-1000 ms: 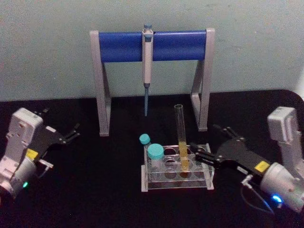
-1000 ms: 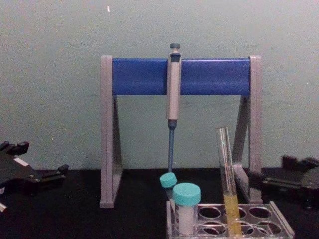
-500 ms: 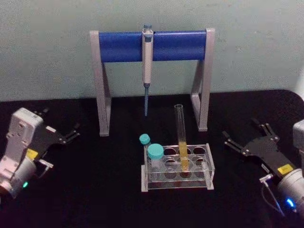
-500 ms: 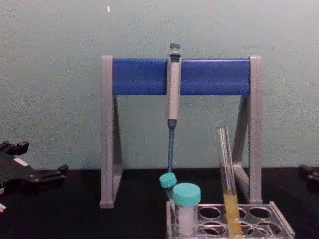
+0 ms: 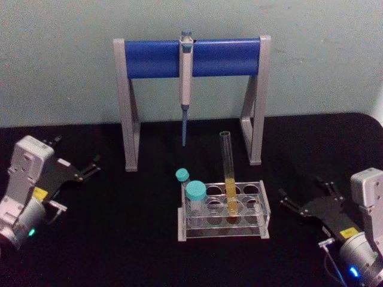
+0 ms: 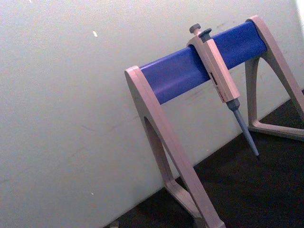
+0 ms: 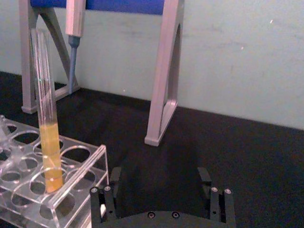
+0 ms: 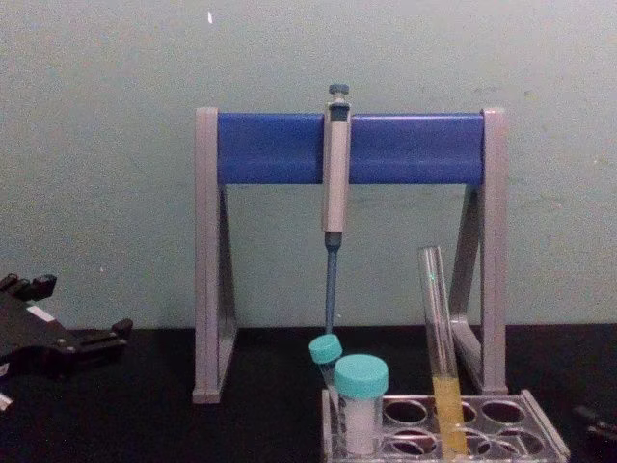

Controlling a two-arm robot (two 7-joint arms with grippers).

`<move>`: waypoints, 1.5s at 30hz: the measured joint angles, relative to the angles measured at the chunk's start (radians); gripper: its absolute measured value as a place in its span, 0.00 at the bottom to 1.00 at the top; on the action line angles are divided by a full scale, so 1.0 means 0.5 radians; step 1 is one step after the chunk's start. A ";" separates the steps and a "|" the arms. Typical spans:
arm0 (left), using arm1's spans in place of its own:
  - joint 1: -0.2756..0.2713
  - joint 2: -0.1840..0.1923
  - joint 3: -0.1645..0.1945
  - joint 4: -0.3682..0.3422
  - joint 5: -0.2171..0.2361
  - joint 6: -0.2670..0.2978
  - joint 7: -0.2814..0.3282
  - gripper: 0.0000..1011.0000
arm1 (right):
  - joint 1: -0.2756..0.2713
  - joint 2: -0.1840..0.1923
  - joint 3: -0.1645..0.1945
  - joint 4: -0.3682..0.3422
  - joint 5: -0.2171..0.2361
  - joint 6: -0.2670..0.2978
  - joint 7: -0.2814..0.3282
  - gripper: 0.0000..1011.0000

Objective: Pick up the test tube from the test tube rack, shake it, then place it back into the test tube rack.

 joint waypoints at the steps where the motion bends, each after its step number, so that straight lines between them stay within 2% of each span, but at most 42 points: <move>1: 0.000 0.000 0.000 0.000 0.000 0.000 0.000 1.00 | 0.003 -0.005 0.000 0.010 -0.002 0.002 0.005 0.99; 8: 0.000 0.000 0.000 0.000 0.000 0.000 0.000 1.00 | 0.031 -0.045 -0.001 0.077 -0.031 0.020 0.047 0.99; 45: 0.000 0.000 0.000 0.000 0.000 0.000 0.000 1.00 | 0.025 -0.036 -0.003 0.063 -0.026 0.015 0.041 0.99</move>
